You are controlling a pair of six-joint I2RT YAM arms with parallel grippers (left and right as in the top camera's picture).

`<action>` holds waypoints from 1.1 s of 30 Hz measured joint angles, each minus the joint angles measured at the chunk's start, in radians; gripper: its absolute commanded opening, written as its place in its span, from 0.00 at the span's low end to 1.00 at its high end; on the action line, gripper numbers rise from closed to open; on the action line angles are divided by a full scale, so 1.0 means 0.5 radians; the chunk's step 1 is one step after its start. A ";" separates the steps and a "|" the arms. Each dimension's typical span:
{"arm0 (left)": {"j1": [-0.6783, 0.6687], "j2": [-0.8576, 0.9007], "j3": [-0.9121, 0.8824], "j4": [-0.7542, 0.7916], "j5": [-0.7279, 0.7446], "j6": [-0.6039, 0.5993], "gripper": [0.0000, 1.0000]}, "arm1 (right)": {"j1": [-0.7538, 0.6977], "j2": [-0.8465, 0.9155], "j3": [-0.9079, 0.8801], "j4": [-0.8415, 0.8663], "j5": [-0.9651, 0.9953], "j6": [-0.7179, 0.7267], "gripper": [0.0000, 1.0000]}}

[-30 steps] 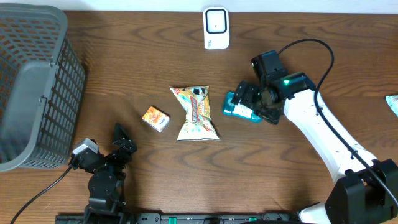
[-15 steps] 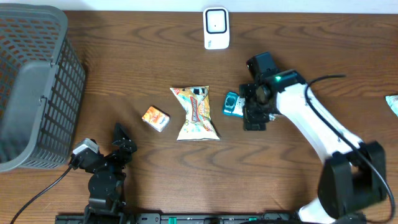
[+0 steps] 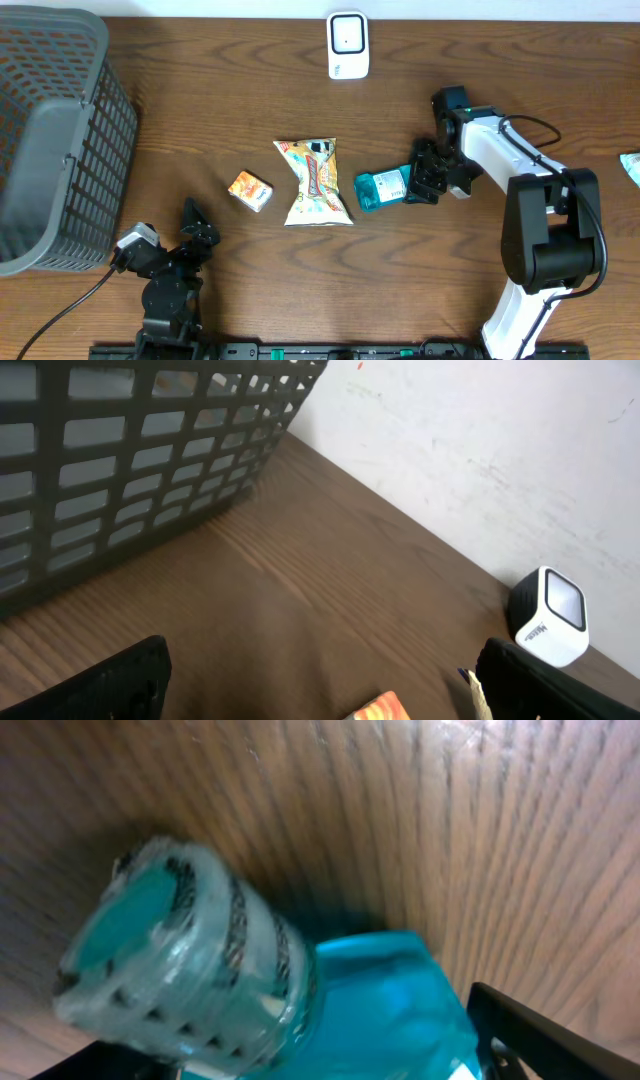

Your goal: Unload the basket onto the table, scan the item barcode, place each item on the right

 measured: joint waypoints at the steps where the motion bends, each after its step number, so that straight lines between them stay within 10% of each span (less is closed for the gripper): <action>1: 0.000 0.000 0.000 0.000 0.000 0.000 0.98 | 0.001 0.000 0.000 -0.007 0.027 -0.026 0.84; 15: 0.000 0.000 0.000 0.001 0.000 0.000 0.98 | 0.098 -0.009 0.021 0.323 0.511 -1.247 0.93; 27: 0.000 0.000 0.000 0.001 0.000 -0.001 0.98 | 0.166 -0.011 0.024 0.352 0.443 -1.644 0.99; 33: 0.000 0.000 0.000 0.001 0.000 0.000 0.98 | 0.226 -0.011 0.027 0.166 0.430 -1.673 0.86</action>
